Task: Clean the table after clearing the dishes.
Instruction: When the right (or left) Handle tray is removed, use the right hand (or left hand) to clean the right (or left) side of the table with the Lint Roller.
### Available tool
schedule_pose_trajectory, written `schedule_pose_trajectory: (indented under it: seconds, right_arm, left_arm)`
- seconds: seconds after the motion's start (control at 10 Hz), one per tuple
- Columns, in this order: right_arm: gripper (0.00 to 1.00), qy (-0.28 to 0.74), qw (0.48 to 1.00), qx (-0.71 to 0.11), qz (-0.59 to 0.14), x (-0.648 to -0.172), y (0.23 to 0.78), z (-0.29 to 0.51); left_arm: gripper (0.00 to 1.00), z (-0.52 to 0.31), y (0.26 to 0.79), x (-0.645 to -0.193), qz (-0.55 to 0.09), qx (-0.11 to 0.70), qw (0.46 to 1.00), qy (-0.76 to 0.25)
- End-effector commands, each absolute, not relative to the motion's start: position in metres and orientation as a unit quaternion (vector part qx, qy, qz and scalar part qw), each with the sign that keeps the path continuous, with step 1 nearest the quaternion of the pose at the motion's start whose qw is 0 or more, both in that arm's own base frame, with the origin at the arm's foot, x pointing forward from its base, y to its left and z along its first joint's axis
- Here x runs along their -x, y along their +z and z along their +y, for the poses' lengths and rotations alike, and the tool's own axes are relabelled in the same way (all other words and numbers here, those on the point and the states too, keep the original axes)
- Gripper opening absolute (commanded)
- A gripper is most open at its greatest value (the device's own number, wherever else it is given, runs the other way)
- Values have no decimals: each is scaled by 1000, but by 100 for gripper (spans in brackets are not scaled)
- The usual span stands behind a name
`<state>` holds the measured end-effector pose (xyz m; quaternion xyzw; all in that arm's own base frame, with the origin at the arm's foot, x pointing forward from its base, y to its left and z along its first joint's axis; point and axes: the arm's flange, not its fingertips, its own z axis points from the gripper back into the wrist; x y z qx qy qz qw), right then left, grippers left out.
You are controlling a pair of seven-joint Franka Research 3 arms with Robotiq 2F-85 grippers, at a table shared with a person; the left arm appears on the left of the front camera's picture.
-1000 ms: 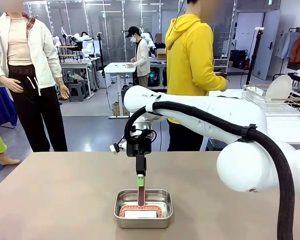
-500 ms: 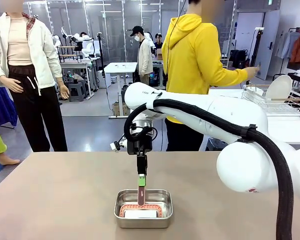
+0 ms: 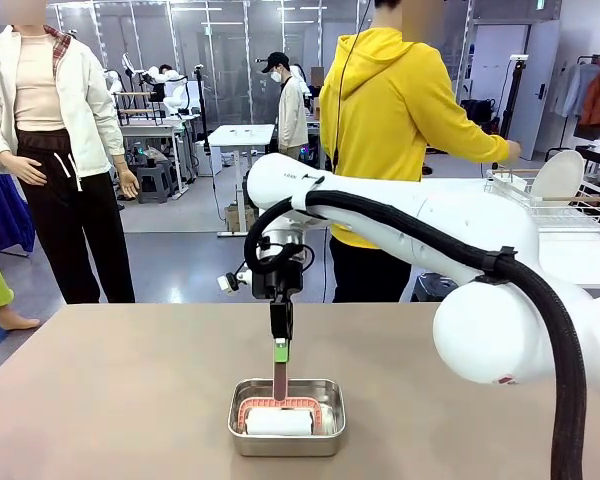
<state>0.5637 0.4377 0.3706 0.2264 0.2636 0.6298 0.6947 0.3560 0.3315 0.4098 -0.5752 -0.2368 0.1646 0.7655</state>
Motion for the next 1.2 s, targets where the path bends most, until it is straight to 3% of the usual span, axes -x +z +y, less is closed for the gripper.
schedule_pose_trajectory:
  seconds: [0.0,0.4,0.7,1.1]
  right_arm:
    - [0,586,740,-193,269,-550,407,428]
    - [0,442,844,-198,231,-519,462,326]
    - [0,299,915,-197,186,-495,452,255]
    - [0,104,968,-228,28,-458,439,167]
  left_arm:
    - [89,332,412,-355,-244,583,757,165]
    - [89,332,412,-355,-244,583,757,165]
    - [89,332,412,-355,-244,583,757,165]
    - [89,332,412,-355,-244,583,757,165]
